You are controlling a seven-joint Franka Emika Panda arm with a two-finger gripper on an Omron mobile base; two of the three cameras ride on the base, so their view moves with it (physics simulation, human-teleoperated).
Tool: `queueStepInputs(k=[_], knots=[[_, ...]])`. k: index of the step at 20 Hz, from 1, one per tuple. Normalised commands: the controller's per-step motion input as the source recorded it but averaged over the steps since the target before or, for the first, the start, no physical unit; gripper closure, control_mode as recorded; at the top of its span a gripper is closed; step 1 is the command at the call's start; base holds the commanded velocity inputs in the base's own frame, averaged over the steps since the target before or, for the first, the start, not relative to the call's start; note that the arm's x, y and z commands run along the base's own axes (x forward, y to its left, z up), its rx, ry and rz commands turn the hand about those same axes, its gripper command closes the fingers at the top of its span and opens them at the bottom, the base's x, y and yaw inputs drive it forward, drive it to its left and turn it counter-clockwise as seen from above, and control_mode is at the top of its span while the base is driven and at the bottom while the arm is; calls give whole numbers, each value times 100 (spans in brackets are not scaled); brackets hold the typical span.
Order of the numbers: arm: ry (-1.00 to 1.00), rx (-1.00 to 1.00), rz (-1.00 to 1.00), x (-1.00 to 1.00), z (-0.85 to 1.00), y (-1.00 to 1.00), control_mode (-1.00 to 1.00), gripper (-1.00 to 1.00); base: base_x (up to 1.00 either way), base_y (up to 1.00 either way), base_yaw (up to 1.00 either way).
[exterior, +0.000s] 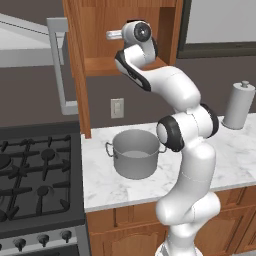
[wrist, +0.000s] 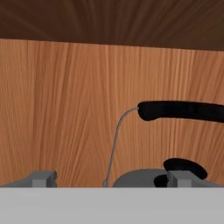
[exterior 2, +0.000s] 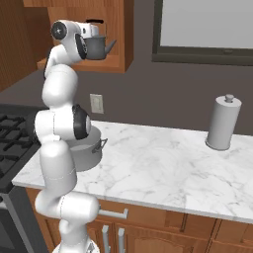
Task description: Pick the kettle from the cabinet and place it on a stove burner. Then pick the pot from the counter and place it on another stove burner. Finally, turn both burners on.
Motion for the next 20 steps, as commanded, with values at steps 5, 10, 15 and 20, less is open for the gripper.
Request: queueStepInputs(k=[5, 10, 15, 20], knots=[[0, 0, 0, -1, 0, 0, -100, -100, 0, 0, 0], [0, 0, 0, -12, 0, 0, -100, -100, 0, 0, 0], [-1, 0, 0, -13, 8, -1, -100, -100, 0, 0, 0], [0, 0, 0, -1, 17, 0, -100, -100, 0, 0, 0]])
